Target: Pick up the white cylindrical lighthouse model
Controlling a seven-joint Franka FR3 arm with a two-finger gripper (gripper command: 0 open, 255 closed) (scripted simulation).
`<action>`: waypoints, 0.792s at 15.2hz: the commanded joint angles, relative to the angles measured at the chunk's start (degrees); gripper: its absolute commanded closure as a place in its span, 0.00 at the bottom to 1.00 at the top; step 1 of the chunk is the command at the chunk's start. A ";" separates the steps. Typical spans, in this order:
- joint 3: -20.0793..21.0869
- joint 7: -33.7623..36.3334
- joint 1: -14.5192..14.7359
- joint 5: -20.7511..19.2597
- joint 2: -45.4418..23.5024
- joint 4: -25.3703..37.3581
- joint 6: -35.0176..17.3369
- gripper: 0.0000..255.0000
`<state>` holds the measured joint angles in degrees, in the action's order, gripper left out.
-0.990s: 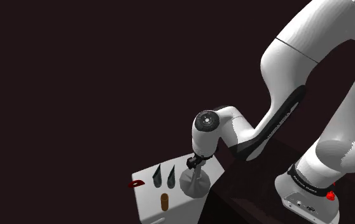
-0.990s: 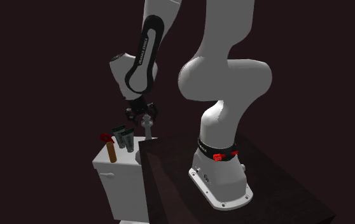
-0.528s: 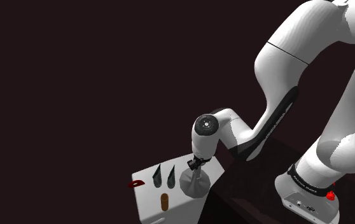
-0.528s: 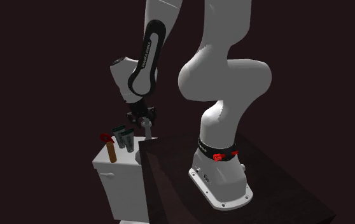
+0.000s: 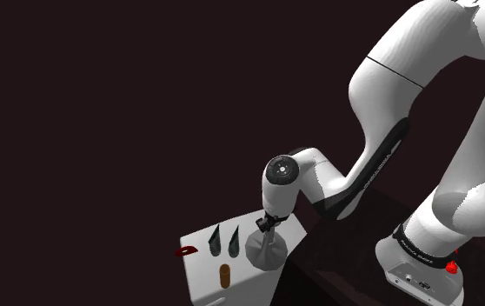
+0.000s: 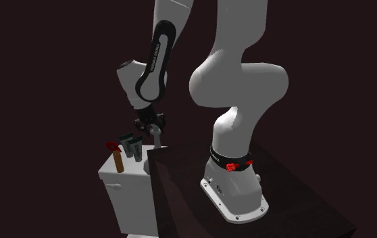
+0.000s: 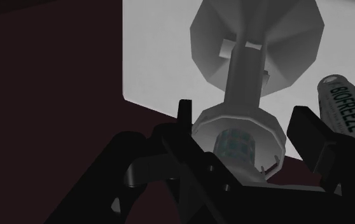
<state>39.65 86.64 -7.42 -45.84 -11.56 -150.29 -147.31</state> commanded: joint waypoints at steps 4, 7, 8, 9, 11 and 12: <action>3.42 -7.03 -1.97 8.94 5.68 -1.41 0.72 1.00; 5.03 -12.06 -2.49 15.38 9.68 -2.13 1.48 1.00; 5.39 -13.76 -2.48 17.54 11.01 -2.32 1.82 1.00; 5.61 -15.43 -2.35 19.67 12.34 -2.48 2.20 1.00; 5.72 -18.65 -1.78 23.72 14.92 -2.70 3.13 1.00; 5.66 -20.17 -1.43 25.61 16.17 -2.76 3.68 1.00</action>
<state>45.30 68.31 -9.18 -22.54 3.20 -152.98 -144.20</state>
